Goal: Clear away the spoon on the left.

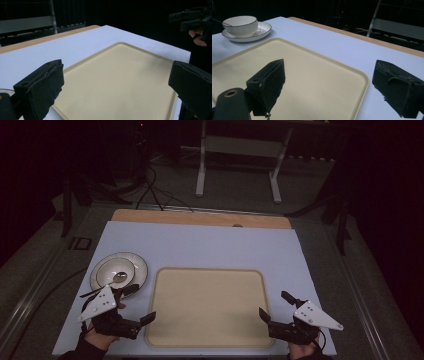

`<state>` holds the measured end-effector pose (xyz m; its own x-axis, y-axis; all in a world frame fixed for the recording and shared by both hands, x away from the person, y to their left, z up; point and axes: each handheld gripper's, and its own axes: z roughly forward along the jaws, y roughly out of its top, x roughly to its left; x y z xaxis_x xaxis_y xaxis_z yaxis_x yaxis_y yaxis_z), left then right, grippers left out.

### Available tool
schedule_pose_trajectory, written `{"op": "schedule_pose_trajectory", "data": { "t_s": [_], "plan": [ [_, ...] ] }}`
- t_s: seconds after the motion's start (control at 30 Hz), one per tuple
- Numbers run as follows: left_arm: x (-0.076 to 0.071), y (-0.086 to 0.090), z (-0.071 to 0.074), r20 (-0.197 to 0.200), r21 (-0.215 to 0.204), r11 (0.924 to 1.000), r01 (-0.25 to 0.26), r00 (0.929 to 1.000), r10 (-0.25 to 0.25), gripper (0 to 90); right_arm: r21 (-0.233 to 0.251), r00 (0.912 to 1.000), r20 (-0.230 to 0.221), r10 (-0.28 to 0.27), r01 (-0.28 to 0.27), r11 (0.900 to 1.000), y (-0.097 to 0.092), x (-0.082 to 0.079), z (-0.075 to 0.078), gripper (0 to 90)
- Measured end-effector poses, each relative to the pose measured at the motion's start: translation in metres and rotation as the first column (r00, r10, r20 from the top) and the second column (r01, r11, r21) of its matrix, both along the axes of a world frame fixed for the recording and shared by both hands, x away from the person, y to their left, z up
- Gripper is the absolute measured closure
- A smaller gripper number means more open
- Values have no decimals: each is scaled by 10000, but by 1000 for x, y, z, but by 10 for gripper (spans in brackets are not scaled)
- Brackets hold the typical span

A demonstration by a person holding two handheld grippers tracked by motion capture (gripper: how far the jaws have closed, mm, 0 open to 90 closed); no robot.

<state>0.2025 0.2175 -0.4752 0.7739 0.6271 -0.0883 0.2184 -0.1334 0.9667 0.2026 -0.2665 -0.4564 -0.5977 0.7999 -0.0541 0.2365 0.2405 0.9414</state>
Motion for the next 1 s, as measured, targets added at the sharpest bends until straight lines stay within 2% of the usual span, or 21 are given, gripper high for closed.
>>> {"op": "schedule_pose_trajectory", "data": {
  "t_s": [0.03,0.07,0.23,0.37,0.43,0.47,0.5,0.63,0.73,0.9,1.0],
  "plan": [
    [0,0,0,-49,83,10000,-19,10000,20,7,-56,10000,54,-54,54,10000,0,0,0,116],
    [0,0,0,-59,119,9999,-42,10000,43,7,-228,9991,241,-342,348,9991,1,-2,2,133],
    [1,-2,-1,-260,192,9995,241,9994,-236,8,-135,9990,304,-332,337,9993,-1,-4,2,133],
    [1,-6,-2,-429,398,9976,561,9976,-544,8,-99,9989,463,-24,28,9999,0,-6,3,129],
    [-1,-10,0,-449,517,9956,775,9962,-752,12,-69,9971,602,466,-462,9989,3,-11,4,118],
    [-3,-14,3,-501,608,9928,1030,9937,-1000,11,-108,9965,650,531,-525,9986,3,-12,5,118],
    [-3,-14,3,-501,608,9928,1030,9937,-1000,12,-87,9961,644,602,-598,9982,4,-13,5,114],
    [-12,-24,14,-392,773,9835,1635,9862,-1609,12,14,9948,619,807,-809,9967,7,-14,7,114],
    [-19,-31,28,-70,1023,9752,1965,9804,-1968,24,-114,9944,659,821,-815,9966,9,-15,7,114],
    [-19,-35,47,228,1112,9701,2158,9753,-2196,26,-34,9939,692,862,-861,9963,9,-15,7,114],
    [-15,-35,54,270,1210,9700,2108,9761,-2155,44,-67,9936,694,889,-886,9960,10,-14,6,114]
  ]
}}
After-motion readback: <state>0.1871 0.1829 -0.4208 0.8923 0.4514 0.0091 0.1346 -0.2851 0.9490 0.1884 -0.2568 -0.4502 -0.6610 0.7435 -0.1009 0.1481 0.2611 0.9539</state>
